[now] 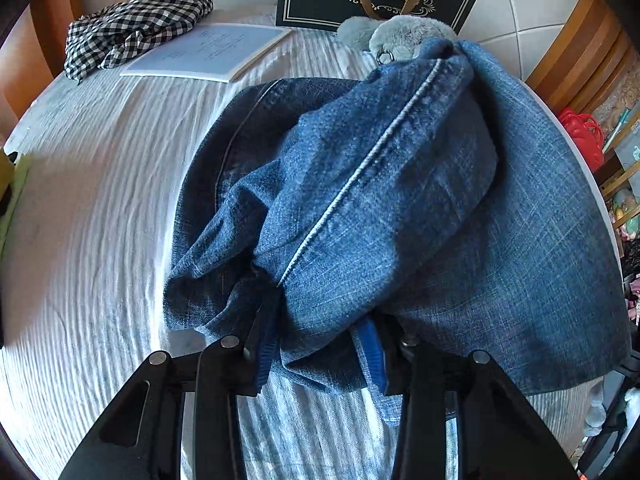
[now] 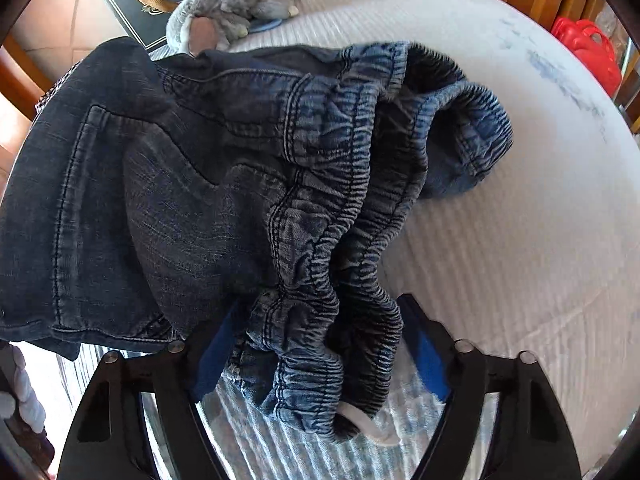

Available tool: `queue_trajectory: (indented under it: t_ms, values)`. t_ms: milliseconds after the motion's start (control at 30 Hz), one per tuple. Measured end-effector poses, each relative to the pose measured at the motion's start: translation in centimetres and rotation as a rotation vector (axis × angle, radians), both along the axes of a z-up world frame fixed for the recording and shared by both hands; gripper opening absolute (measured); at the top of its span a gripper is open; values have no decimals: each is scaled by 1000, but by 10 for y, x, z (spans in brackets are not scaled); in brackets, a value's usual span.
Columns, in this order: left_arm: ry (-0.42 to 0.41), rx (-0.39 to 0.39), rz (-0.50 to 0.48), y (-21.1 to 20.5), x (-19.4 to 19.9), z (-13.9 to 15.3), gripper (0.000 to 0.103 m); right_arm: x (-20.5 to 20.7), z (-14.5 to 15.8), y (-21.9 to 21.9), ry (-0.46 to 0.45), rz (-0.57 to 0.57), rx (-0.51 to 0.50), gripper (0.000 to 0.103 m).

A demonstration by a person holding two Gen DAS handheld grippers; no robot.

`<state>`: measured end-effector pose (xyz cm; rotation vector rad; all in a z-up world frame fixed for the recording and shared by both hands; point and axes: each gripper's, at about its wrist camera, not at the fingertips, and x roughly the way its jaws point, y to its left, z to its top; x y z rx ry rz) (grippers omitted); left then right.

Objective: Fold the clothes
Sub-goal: 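Grasp the denim jacket with the left tool while the right tool grasps the shorts waistband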

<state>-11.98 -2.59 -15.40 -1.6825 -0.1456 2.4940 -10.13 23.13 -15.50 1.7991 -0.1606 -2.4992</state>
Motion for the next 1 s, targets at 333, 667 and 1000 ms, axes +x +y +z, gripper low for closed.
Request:
queue_trajectory:
  t_ms: [333,667,1000]
  values:
    - [22,-24,-21,6,2,-5,38,7,-4,-2,5,4,50,74]
    - [38,-35,-25,8,5,-10,38,30,-14,-21,24,108,15,53]
    - [87,-52,-42,9,30,11,4,61,-13,-37,101,144,80,20]
